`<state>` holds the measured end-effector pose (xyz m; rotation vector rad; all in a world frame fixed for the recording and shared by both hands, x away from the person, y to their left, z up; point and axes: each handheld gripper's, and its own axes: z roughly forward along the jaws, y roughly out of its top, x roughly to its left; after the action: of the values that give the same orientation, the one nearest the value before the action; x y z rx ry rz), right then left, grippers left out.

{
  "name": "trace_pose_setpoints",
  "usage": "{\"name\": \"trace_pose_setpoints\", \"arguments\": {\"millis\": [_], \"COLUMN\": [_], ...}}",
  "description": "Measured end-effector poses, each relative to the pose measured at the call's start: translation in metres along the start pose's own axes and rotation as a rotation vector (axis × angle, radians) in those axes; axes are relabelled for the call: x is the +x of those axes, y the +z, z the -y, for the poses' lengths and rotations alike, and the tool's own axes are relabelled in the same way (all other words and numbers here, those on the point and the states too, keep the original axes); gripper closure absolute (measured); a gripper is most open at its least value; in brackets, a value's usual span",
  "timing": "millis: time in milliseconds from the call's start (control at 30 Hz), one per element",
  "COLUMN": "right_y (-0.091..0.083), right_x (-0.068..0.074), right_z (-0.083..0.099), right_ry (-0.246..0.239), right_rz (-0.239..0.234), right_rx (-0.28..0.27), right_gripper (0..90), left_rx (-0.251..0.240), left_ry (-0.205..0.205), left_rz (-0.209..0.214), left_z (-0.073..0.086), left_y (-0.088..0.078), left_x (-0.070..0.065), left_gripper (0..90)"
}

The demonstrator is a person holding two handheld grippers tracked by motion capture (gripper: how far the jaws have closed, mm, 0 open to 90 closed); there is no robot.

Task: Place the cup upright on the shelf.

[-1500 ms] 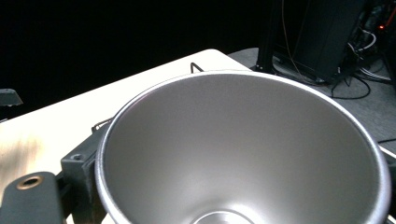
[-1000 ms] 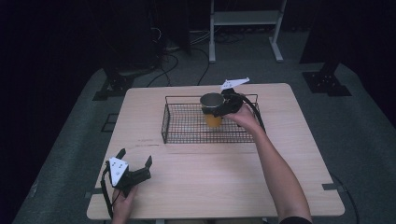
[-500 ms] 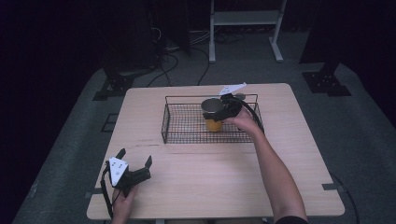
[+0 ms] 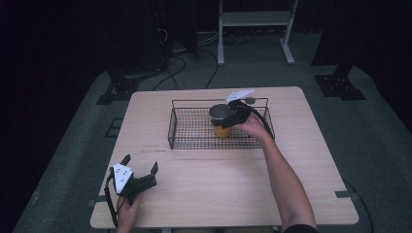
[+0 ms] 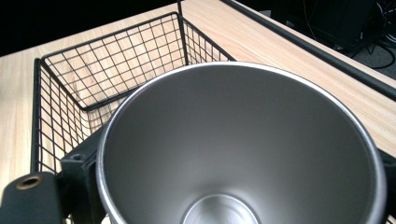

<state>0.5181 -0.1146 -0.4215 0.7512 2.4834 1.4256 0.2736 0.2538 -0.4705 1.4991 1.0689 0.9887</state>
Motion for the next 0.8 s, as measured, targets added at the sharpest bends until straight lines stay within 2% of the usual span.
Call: {"name": "trace_pose_setpoints", "arguments": {"millis": [233,433,800], "right_y": [0.0001,-0.0001,-0.0026], "right_x": [0.0003,0.0013,0.0033], "right_z": [0.0003,0.0000,-0.0017], "right_ry": [0.001,-0.018,-0.026], "right_rz": [0.009,0.025,0.033], "right_rx": [-0.003,0.008,-0.008], "right_gripper": [7.5,3.6,1.3], "left_rx": [0.001,0.000,0.002], "left_ry": [0.001,0.002,0.003], "left_rz": [-0.001,0.000,-0.001], "left_z": [0.0000,0.0000,-0.0001], "left_y": [0.0001,0.0000,0.0002], "left_x": [-0.0001,-0.0001,-0.0002], "left_gripper": [0.0,0.0,0.0]}}
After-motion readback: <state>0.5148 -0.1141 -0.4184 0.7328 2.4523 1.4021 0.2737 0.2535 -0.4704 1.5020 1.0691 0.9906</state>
